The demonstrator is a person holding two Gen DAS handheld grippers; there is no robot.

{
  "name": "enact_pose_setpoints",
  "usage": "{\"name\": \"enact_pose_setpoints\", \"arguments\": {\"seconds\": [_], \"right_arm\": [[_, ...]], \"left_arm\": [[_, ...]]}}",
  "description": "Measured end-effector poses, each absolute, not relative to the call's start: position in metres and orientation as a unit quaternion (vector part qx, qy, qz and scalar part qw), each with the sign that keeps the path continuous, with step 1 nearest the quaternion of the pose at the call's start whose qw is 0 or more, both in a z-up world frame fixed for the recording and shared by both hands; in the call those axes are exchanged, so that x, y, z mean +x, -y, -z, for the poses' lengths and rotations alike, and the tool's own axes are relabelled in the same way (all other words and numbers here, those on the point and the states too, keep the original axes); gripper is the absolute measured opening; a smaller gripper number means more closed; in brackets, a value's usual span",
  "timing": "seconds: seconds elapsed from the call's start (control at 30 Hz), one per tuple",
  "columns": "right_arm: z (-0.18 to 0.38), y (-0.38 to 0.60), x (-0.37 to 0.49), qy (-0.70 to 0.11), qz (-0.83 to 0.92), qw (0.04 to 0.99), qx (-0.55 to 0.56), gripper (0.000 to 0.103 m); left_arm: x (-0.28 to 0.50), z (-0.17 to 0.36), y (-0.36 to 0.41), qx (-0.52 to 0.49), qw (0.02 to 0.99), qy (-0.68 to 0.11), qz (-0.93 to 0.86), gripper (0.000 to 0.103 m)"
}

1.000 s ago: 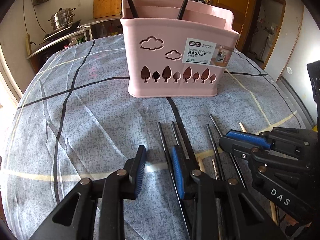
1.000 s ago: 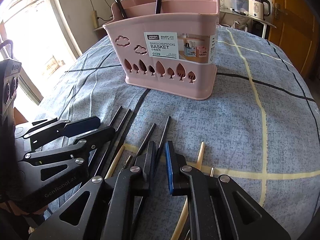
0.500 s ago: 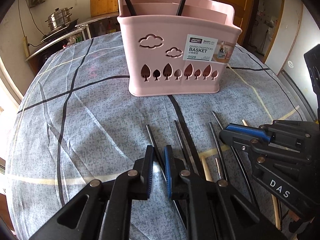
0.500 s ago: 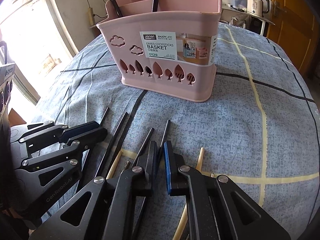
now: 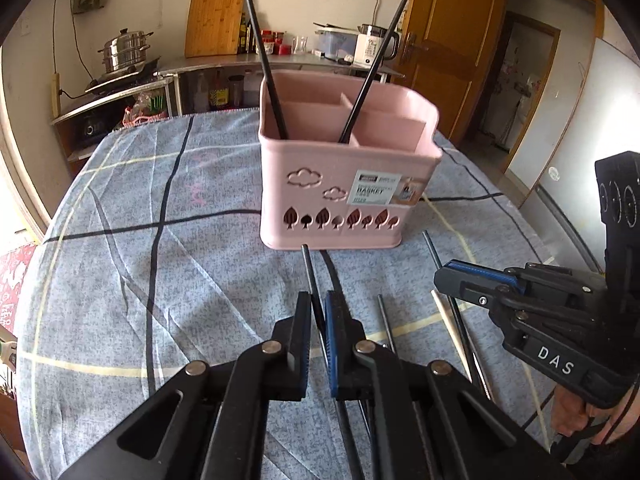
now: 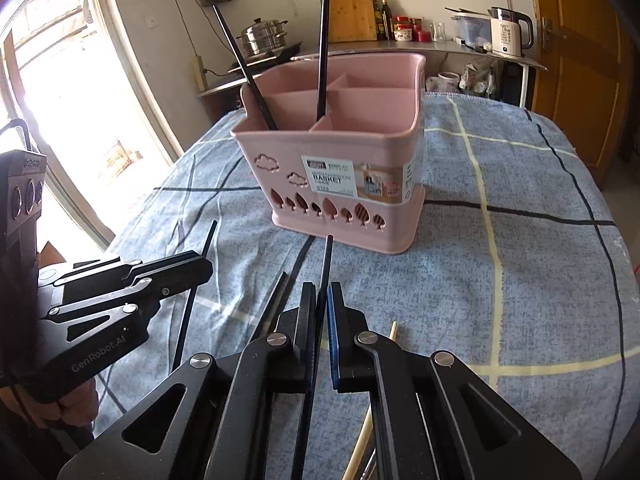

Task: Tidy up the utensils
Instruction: 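Grasp a black chopstick with the left tool while the right tool grasps another, then lift both held black chopsticks and carry them over the pink basket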

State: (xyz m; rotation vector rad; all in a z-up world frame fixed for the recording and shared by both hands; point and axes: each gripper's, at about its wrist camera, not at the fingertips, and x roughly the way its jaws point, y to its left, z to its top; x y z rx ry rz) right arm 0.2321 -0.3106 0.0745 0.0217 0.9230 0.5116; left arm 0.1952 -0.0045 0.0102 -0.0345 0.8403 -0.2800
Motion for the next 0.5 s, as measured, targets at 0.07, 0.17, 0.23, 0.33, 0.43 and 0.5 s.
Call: {"name": "enact_pose_setpoints", "arguments": {"seconds": [0.07, 0.17, 0.23, 0.33, 0.43, 0.5], "right_arm": [[-0.088, 0.313, 0.228, -0.424, -0.247, 0.871, 0.015, 0.005], [-0.11, 0.319, 0.223, -0.4, -0.253, 0.881, 0.02, 0.005], [-0.124, 0.321, 0.219, -0.383, -0.256, 0.887, 0.023, 0.005], [-0.143, 0.324, 0.214, -0.359, -0.258, 0.897, 0.026, 0.005], [-0.158, 0.326, 0.211, -0.338, -0.259, 0.904, 0.027, 0.005], [-0.166, 0.329, 0.211, -0.328, -0.259, 0.908, 0.026, 0.005]], "left_arm": [[0.19, -0.025, 0.0, -0.02, 0.909, -0.392, 0.14, 0.007], [0.184, -0.046, -0.005, -0.023, 0.917, -0.371, 0.144, 0.006], [0.181, -0.059, -0.008, -0.023, 0.922, -0.357, 0.146, 0.006], [0.176, -0.075, -0.011, -0.024, 0.929, -0.339, 0.148, 0.005], [0.172, -0.089, -0.011, -0.021, 0.934, -0.323, 0.149, 0.005], [0.17, -0.097, -0.012, -0.021, 0.937, -0.314, 0.15, 0.005]]}}
